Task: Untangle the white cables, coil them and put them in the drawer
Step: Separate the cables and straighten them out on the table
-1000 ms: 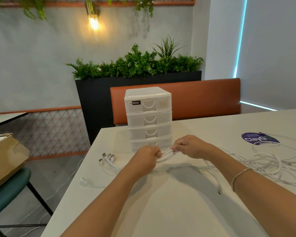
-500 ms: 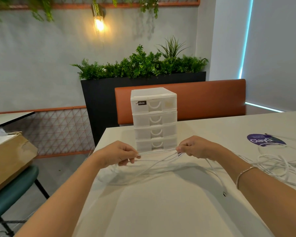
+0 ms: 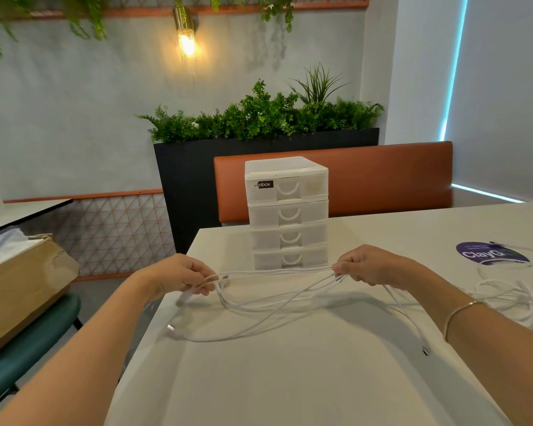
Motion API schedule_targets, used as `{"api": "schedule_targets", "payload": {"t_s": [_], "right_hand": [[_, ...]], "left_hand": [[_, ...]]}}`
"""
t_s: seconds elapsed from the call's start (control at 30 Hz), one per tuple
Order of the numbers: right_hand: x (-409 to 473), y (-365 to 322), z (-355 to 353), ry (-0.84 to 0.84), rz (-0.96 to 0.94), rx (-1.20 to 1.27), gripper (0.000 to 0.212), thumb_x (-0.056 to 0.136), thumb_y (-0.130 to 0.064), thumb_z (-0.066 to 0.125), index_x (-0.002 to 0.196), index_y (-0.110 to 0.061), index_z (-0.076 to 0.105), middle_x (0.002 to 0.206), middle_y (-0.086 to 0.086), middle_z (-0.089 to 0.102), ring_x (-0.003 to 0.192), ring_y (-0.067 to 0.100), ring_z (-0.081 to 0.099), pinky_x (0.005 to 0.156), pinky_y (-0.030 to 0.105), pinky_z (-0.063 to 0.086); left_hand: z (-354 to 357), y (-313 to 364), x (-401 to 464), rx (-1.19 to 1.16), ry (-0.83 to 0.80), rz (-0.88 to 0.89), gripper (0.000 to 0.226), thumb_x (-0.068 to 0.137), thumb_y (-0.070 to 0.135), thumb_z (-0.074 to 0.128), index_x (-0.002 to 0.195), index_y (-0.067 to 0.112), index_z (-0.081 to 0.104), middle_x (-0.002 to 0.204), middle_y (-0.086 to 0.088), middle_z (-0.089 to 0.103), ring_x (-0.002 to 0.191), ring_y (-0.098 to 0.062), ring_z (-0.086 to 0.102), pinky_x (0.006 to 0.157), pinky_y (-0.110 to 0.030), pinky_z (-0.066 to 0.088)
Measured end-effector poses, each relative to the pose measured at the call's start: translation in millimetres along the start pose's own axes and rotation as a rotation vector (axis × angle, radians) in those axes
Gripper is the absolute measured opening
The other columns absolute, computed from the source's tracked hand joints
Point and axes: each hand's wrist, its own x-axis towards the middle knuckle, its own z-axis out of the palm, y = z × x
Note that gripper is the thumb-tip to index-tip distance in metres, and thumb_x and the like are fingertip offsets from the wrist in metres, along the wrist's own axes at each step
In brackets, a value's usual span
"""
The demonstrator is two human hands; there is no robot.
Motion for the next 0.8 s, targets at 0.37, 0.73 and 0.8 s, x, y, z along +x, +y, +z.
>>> {"api": "schedule_targets", "payload": {"t_s": [0.37,0.73,0.8], "right_hand": [[-0.6,-10.4,3.6,0.024,-0.031,-0.031,0.030,0.094,-0.034,0.053,0.071,-0.019,0.066,0.060,-0.002,0.040,0.054,0.012,0.031,0.051,0.022,0.028],[-6.3,-8.6,-3.2,0.043,-0.058,-0.164,0.033,0.094,-0.040,0.048,0.089,-0.013,0.067,0.069,-0.004,0.050,0.065,0.010,0.042,0.063,0.024,0.036],[-7.1,-5.6,-8.4,0.058,-0.045,-0.164,0.039,0.094,-0.042,0.048,0.092,-0.009,0.068,0.072,-0.003,0.051,0.069,0.010,0.044,0.066,0.024,0.037]], "left_hand": [[106.2,103.1,22.3,0.264,-0.075,0.360,0.037,0.086,0.037,0.064,0.119,0.020,0.062,0.114,0.003,0.065,0.103,-0.013,0.059,0.088,-0.026,0.045],[110.3,93.1,21.4,0.473,-0.125,0.378,0.025,0.097,0.022,0.047,0.110,0.012,0.065,0.093,0.002,0.059,0.080,-0.011,0.054,0.072,-0.019,0.044],[96.2,80.4,17.6,0.484,-0.131,0.358,0.026,0.098,0.019,0.043,0.112,0.012,0.064,0.095,0.003,0.057,0.082,-0.011,0.054,0.073,-0.016,0.044]]}}
